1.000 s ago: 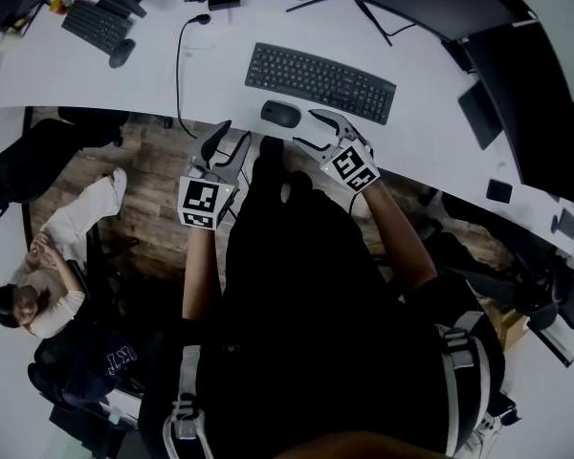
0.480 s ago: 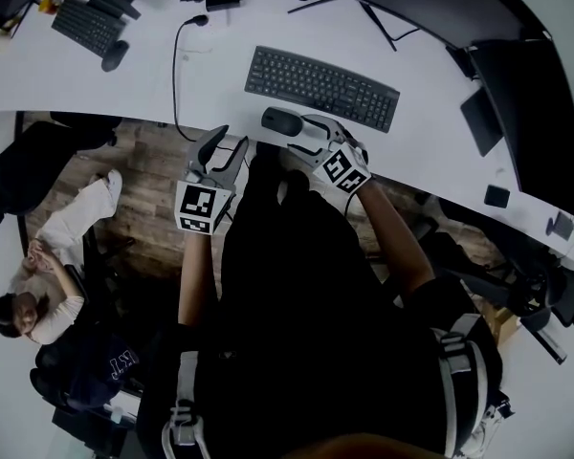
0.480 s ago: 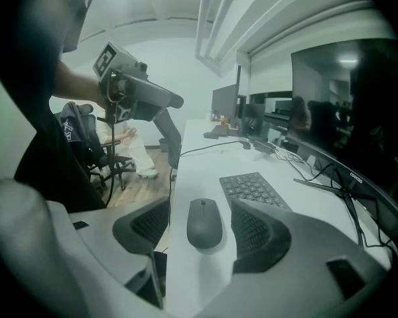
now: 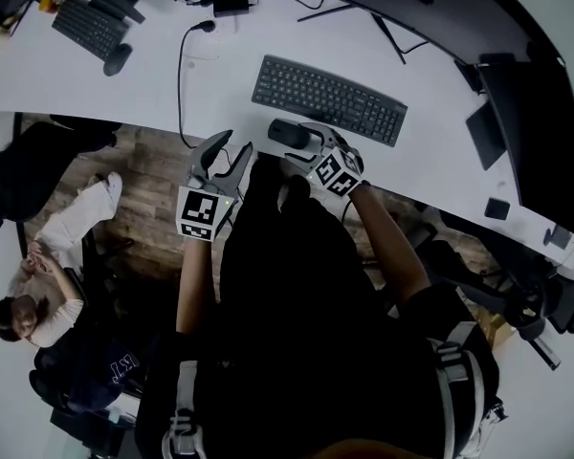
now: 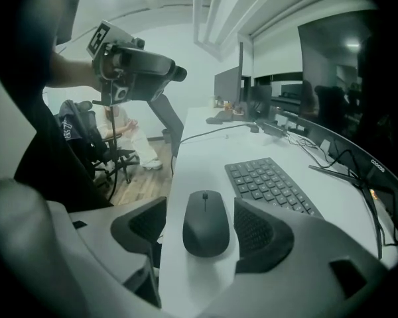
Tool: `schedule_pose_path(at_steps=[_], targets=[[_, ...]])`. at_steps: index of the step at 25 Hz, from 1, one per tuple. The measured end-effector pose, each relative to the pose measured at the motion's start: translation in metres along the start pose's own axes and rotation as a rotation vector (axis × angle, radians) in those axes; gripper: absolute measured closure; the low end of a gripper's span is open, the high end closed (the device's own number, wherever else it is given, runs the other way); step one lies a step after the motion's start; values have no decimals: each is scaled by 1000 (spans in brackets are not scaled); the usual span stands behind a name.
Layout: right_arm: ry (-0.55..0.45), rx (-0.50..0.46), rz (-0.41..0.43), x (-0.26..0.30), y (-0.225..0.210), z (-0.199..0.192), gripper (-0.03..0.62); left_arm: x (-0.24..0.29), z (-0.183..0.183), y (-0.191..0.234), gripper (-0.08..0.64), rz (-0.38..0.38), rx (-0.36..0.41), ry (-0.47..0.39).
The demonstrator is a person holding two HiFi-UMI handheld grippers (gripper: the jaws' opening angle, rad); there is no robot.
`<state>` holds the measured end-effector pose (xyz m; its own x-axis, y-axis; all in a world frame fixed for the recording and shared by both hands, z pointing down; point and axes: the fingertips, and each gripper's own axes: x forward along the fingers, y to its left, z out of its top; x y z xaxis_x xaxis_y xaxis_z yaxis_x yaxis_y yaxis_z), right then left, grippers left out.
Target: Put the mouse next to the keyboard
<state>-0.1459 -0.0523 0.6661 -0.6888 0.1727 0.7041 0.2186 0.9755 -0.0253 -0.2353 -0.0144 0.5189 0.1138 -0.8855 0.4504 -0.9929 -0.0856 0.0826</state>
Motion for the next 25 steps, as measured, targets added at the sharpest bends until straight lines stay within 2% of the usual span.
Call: schedule_pose_path(at_steps=[19,25], targets=[[97,45,0,50,-8,-25,281,-2,-10,22,394,6,-17,32],[80,49,-21,53,-11,-27,293,-2,-10,22,394,-4,-16,32]])
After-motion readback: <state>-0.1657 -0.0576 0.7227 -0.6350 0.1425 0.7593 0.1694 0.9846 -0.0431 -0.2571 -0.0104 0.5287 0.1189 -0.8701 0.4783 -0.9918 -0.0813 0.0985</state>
